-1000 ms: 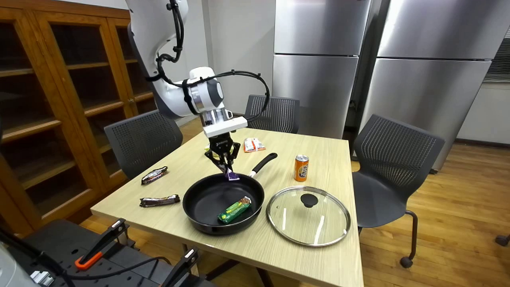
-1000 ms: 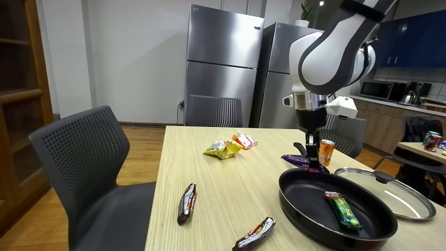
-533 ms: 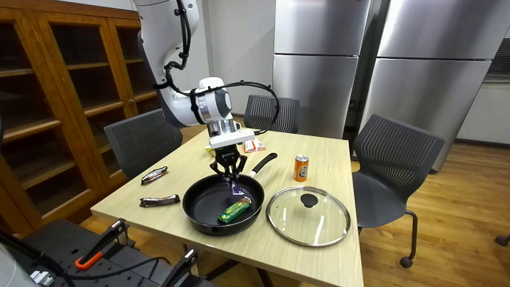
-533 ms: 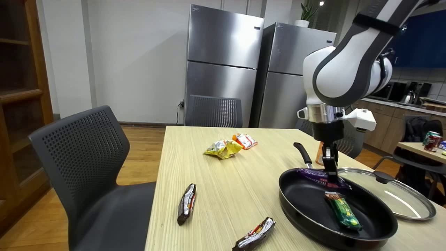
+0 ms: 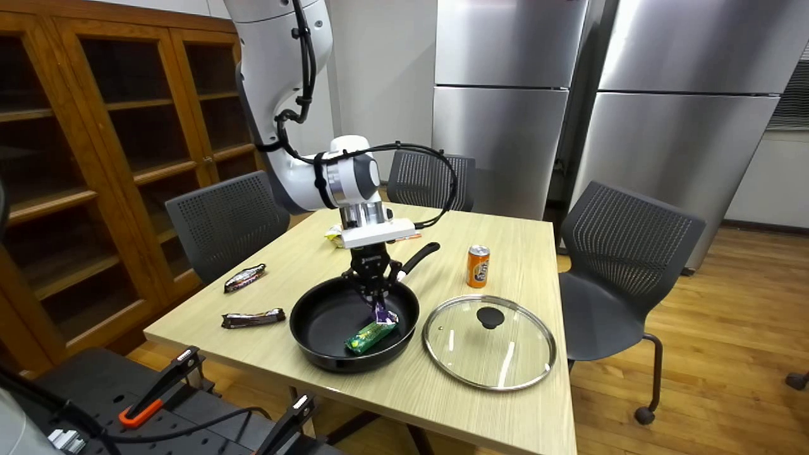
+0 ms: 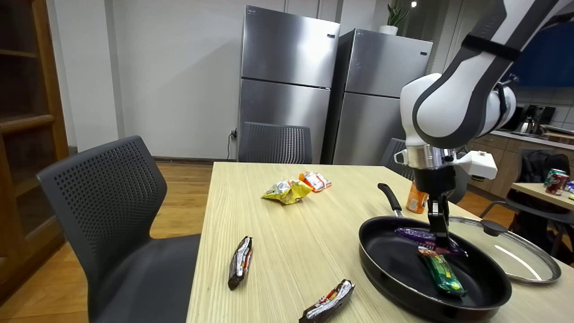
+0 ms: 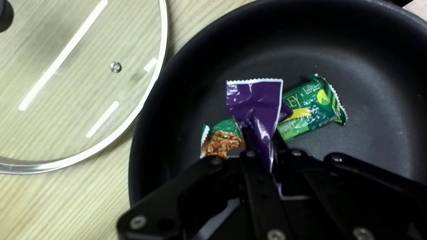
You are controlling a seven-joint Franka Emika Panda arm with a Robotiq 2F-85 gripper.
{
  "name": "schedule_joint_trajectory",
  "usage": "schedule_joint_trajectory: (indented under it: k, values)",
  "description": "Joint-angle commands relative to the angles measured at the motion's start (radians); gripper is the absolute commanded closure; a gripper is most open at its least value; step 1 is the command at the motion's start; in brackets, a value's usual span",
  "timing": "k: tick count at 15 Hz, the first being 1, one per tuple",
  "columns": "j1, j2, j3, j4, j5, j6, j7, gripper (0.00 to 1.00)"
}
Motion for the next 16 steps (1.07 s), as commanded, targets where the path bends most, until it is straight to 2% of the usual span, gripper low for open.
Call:
schedule_joint_trajectory:
  k: [1,4,10,16]
  values:
    - [-0.012,-0.01,0.014,0.015,-0.001,-0.047,0.0,0.67]
    - [-0.004,-0.022,0.009,0.009,-0.014,-0.052,0.003,0.48]
    - [0.019,-0.058,0.004,-0.007,-0.032,-0.034,0.025,0.02]
    - [0.086,-0.097,0.0,0.01,-0.074,-0.053,0.053,0.0]
